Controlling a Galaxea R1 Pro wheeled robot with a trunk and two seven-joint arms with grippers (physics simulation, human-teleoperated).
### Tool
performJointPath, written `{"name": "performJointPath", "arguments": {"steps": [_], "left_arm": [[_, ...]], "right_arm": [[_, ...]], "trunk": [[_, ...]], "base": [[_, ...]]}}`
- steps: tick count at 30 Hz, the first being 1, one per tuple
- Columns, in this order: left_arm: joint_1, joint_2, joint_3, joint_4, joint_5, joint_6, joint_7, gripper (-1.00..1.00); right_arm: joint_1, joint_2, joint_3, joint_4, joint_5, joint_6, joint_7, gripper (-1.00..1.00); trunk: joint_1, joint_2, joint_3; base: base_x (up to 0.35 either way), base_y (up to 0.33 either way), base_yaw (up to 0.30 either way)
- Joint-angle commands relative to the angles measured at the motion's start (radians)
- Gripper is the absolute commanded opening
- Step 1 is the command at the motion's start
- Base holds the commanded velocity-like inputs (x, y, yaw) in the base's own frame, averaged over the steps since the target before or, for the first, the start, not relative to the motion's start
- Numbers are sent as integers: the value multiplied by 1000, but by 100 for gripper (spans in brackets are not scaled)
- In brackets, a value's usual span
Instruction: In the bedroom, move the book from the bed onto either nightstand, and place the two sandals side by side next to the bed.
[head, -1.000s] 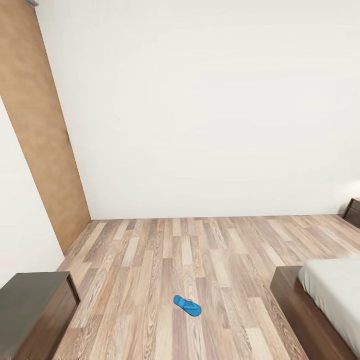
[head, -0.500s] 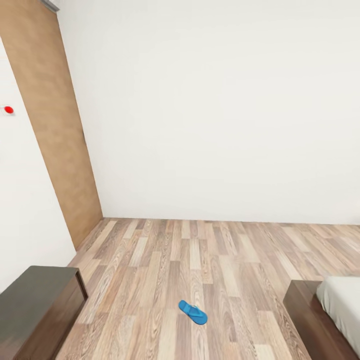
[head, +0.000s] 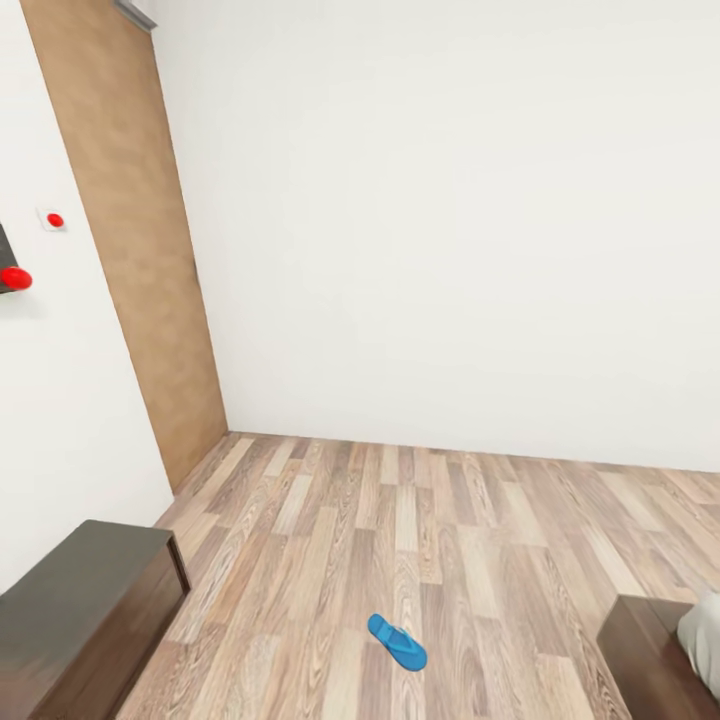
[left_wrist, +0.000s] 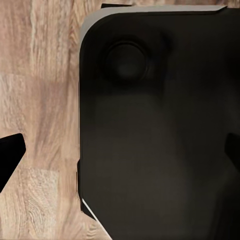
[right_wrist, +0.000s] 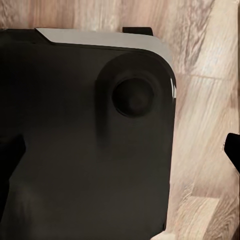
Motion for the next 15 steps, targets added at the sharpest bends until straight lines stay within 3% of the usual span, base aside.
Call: {"name": "performJointPath", "arguments": {"steps": [1,15], "left_arm": [[0,0,4,-1,0,-2,0,100],[1,0,4,-1,0,-18,1,100]], "right_arm": [[-1,0,0,1,0,-1,-1,100],[-1,0,2,-1,0,-1,-1,100]], "trunk": [[0,0,-1],[0,0,-1]], "base": [[128,-116,177],[128,-116,177]]}}
